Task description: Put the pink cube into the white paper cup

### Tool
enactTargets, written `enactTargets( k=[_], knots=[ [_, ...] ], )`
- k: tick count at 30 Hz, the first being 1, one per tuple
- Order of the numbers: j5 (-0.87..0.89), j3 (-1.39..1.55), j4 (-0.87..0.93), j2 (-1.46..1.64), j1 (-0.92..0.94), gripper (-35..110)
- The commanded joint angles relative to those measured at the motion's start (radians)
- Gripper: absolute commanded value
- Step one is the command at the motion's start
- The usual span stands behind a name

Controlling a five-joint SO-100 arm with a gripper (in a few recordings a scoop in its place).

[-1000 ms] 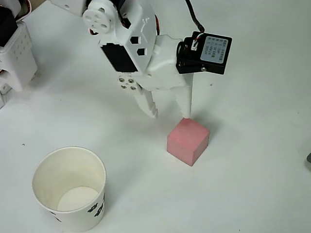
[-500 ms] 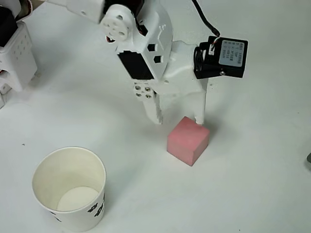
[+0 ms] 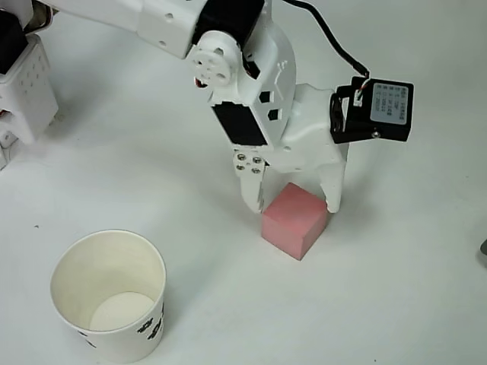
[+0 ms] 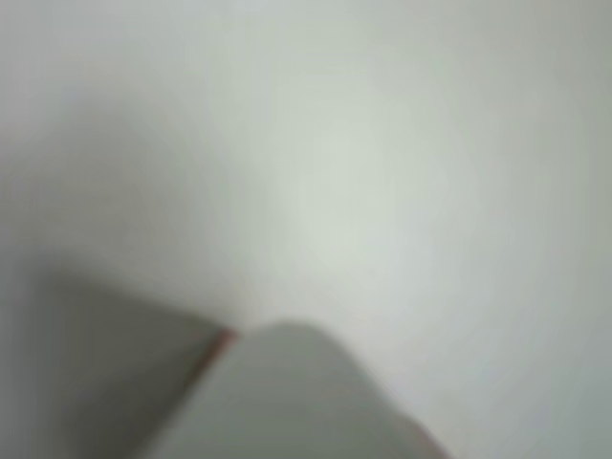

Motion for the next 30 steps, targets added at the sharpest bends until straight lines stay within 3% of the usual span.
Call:
enactTargets(
  k=[1,11,18,30],
  knots=[
    [-0.014,-0.087,-0.014,0.023,0.0,40],
    [-0.012,-0.118,-0.014,-0.057,0.003,39],
    [-0.009,-0.121,-0.009,-0.052,-0.014,22],
    [-0.005,-0.123,0.04,0.04,-0.014,17]
  ],
)
